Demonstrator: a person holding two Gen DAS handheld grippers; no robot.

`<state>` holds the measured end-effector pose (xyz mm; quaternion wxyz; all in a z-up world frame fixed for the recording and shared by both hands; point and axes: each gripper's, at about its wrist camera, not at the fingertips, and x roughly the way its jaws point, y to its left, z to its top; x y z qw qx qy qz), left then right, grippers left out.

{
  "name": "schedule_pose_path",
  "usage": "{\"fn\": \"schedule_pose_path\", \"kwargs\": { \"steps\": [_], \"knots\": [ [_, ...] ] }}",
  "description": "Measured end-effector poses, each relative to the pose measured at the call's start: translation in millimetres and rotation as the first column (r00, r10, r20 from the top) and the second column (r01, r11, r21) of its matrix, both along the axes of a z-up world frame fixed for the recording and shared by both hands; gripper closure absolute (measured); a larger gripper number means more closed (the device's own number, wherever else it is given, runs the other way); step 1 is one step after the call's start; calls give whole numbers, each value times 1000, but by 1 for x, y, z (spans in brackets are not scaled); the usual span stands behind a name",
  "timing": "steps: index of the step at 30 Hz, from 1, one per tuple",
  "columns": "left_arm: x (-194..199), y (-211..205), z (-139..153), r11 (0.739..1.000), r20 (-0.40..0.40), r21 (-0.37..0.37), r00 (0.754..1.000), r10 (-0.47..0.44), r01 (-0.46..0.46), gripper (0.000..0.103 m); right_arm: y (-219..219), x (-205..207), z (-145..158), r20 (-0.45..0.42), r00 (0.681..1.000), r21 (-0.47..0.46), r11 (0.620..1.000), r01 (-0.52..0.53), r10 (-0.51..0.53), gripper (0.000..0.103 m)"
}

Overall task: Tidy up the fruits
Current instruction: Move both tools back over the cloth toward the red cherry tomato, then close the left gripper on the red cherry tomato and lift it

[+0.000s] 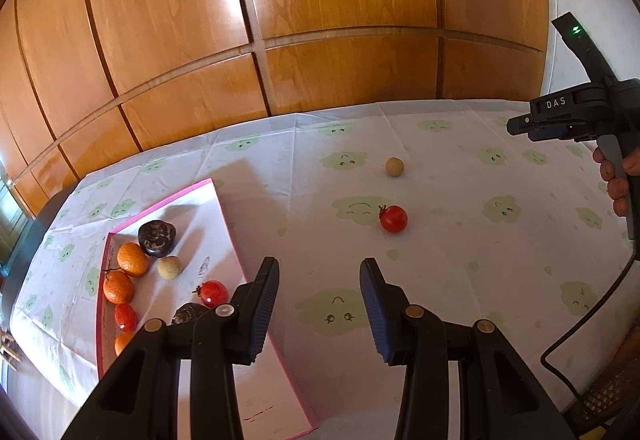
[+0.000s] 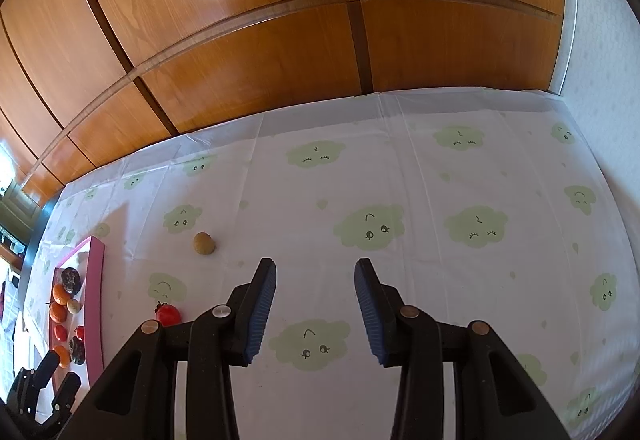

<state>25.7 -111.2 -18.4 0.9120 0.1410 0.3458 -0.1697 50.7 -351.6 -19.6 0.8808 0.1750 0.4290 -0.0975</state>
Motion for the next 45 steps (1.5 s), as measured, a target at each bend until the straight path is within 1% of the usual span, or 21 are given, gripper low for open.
{"fn": "schedule_pose_path", "kwargs": {
  "steps": [3, 8, 12, 16, 21, 26, 30, 32, 36, 37, 41, 45],
  "knots": [
    [2, -5, -1, 1000, -7, 0, 1000, -9, 9, 60, 0, 0, 1, 5, 1000, 1, 1000, -3, 3, 62],
    [12, -15, -5, 1000, -47, -15, 999, -24, 23, 60, 2, 0, 2, 10, 1000, 5, 1000, -9, 9, 62],
    [31, -27, -11, 998, -125, -63, 991, -38, 30, 60, 2, 1, 3, 13, 1000, 8, 1000, -13, 13, 62],
    [55, -39, -21, 994, -216, -111, 976, -24, 0, 60, 0, 1, 3, 14, 1000, 18, 1000, -13, 13, 62],
    [83, -49, -35, 988, -303, -151, 953, -6, -42, 60, 0, 2, 4, 19, 1000, 30, 999, -17, 17, 62],
    [100, -63, -46, 987, -335, -150, 942, 3, -57, 60, 2, 3, 6, 27, 999, 43, 999, -28, 27, 62],
    [112, -72, -60, 986, -371, -150, 929, 17, -77, 60, 3, 5, 5, 27, 999, 45, 998, -35, 34, 62],
    [118, -74, -64, 981, -390, -172, 921, 13, -87, 60, 2, 5, 5, 28, 999, 43, 998, -36, 35, 62],
    [125, -81, -73, 984, -376, -153, 926, 26, -89, 64, 3, 6, 4, 24, 999, 40, 999, -36, 35, 62],
    [123, -82, -73, 986, -367, -153, 930, 12, -73, 70, 3, 6, 4, 24, 999, 36, 999, -38, 37, 62],
    [110, -79, -71, 986, -356, -161, 934, -31, -29, 72, 7, 7, 2, 15, 999, 17, 999, -48, 48, 62],
    [83, -71, -70, 989, -334, -151, 941, -62, 12, 72, 13, 9, -5, -15, 997, 0, 997, -71, 71, 62]
  ]
}}
